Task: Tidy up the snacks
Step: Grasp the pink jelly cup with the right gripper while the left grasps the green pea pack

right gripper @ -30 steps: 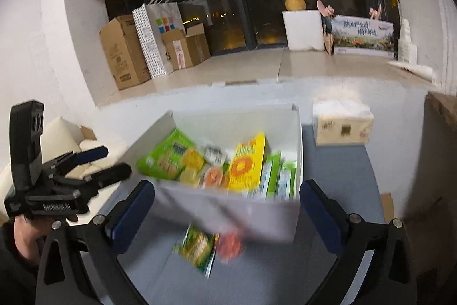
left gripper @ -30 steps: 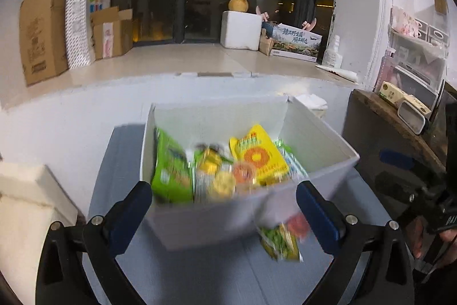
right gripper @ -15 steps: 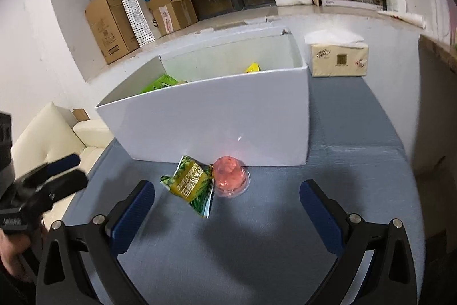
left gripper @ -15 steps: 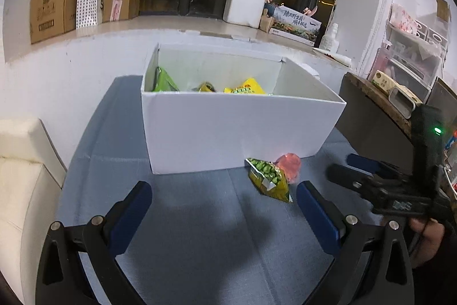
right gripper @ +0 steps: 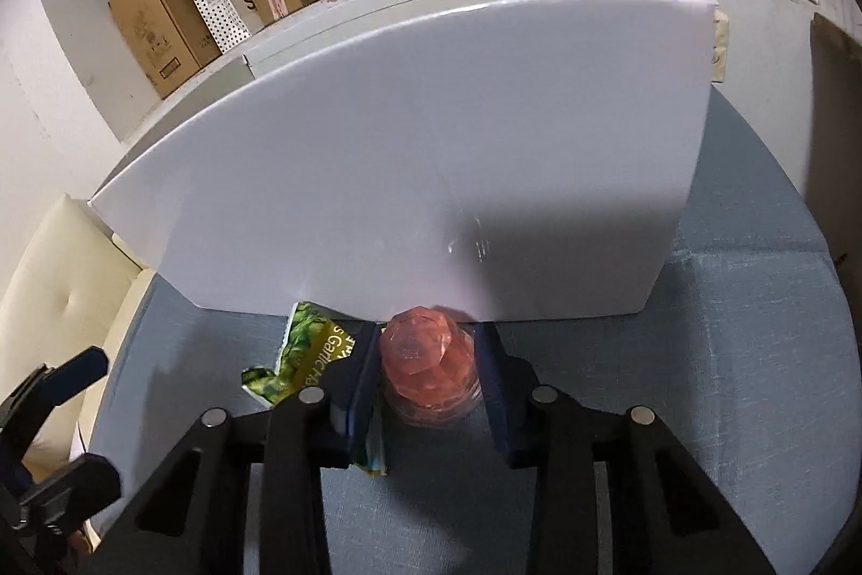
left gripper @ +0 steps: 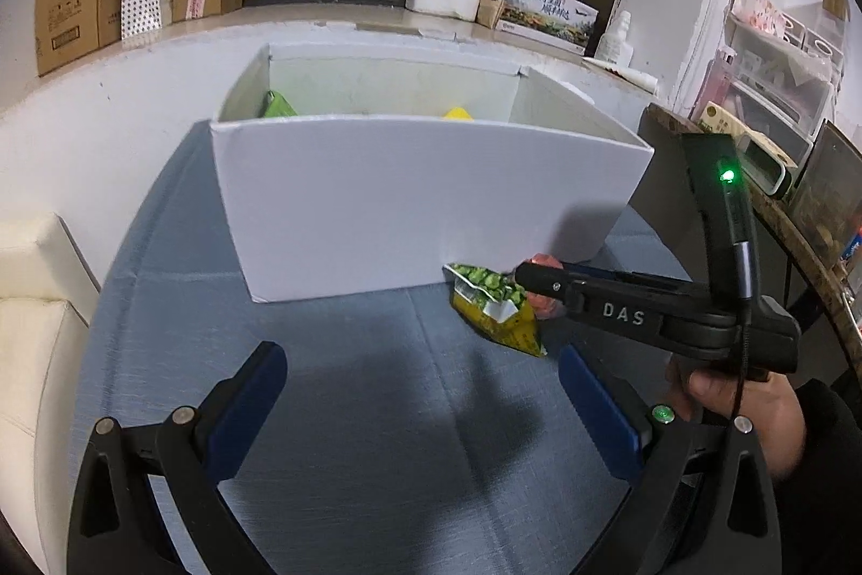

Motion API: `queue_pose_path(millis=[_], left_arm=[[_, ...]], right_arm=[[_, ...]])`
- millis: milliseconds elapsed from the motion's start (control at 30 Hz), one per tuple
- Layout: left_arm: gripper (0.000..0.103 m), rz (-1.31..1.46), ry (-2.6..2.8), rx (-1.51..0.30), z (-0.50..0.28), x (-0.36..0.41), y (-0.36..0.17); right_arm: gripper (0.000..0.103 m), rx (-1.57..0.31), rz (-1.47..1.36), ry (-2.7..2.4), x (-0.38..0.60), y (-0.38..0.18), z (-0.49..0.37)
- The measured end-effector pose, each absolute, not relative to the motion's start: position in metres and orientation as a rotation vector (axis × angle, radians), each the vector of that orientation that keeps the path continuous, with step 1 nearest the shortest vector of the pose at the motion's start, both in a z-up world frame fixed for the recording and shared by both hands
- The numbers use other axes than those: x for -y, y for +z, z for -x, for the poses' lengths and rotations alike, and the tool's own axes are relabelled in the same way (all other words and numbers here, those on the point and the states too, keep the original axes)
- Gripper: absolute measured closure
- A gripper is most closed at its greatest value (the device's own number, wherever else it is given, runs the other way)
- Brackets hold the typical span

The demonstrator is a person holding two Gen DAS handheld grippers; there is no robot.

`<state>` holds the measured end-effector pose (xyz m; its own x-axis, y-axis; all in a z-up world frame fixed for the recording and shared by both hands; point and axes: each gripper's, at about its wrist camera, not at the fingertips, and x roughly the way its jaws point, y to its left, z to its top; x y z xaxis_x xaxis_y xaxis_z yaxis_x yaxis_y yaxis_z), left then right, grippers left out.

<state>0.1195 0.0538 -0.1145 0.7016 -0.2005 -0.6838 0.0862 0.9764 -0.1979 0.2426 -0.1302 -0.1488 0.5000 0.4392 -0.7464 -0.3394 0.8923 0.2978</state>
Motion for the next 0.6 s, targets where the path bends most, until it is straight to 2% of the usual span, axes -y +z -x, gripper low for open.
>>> queue_pose_path(millis=[167, 600], left_arm=[[0.000, 0.145, -0.186, -0.799, -0.124, -0.045, -0.120], [0.000, 0.056, -0.220, -0.874, -0.174, 0.006, -0.138]], right_arm=[[0.066, -0.917, -0.128, 0.480, 0.139, -0.147, -0.238], [0.067, -0.753, -0.181, 0.423, 0.201, -0.095, -0.195]])
